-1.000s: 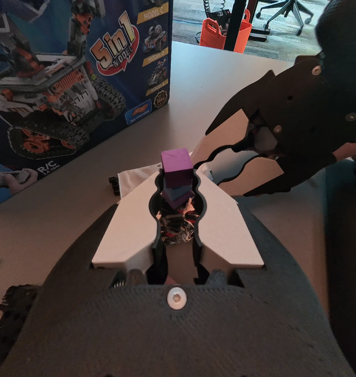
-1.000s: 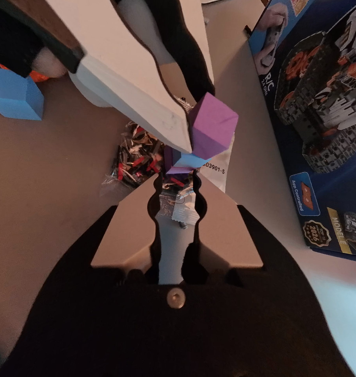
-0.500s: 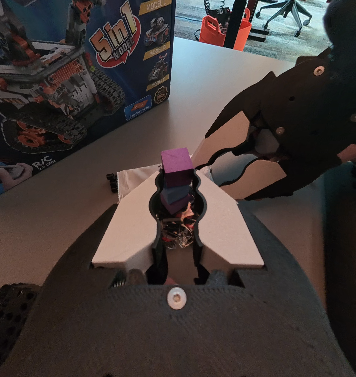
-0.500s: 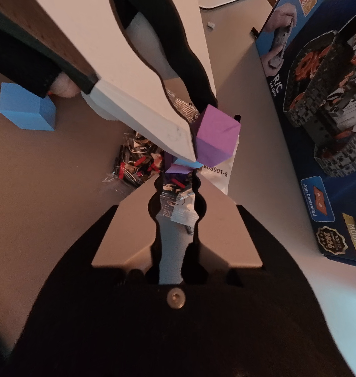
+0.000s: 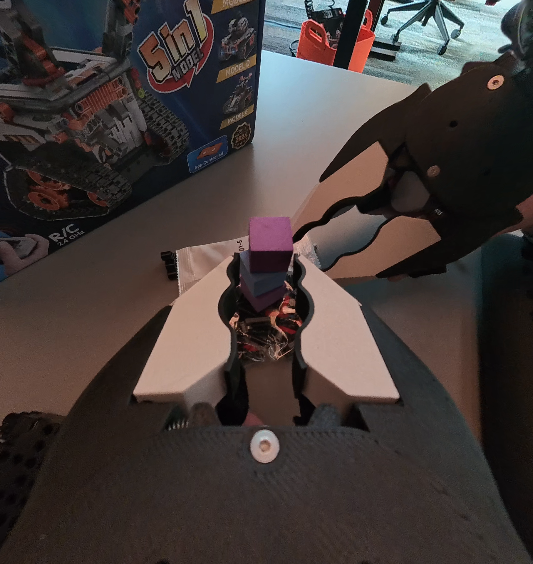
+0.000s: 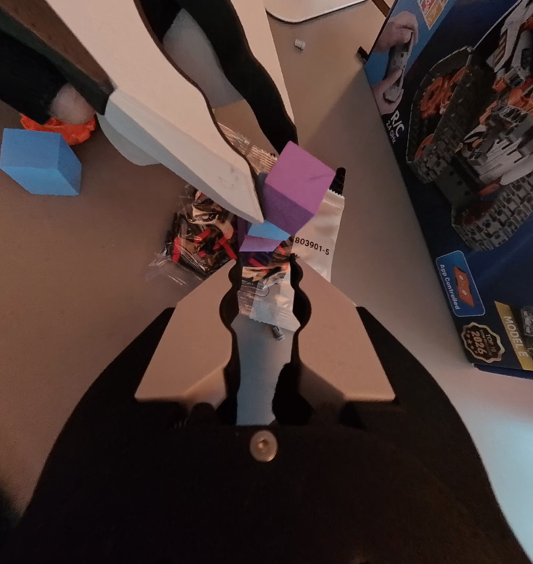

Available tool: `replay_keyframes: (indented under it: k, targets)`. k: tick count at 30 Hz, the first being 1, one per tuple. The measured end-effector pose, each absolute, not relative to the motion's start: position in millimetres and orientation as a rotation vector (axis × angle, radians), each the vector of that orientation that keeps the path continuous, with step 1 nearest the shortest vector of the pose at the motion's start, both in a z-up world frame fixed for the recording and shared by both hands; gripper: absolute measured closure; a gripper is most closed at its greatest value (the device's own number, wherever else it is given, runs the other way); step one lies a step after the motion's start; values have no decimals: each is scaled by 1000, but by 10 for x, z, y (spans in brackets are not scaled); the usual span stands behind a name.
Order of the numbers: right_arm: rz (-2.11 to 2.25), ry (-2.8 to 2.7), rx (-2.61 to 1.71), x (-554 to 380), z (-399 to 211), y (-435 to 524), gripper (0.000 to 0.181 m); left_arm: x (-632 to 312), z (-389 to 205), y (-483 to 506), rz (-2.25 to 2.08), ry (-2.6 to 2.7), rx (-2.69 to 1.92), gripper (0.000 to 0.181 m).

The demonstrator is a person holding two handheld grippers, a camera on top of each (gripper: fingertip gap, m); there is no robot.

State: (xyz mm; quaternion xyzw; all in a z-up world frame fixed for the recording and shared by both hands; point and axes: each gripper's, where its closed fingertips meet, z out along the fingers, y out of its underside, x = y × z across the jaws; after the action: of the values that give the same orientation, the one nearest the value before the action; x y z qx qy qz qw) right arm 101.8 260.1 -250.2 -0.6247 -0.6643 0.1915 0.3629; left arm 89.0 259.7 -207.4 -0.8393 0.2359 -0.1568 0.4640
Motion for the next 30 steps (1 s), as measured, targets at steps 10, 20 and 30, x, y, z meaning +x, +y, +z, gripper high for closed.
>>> replay_keyframes:
  k: [10, 20, 30]
  targets:
    - [501, -1661, -1539, 993, -2249, 2598, 152, 856, -2058, 2567, -360, 598, -2063, 157]
    - [461, -1689, -1501, 936, -2215, 2564, 151, 820, -2089, 2543, -359, 599, -2083, 157]
    - [482, -1671, -1472, 1108, -1974, 2374, 147, 629, -1885, 2368, -377, 587, -2071, 142]
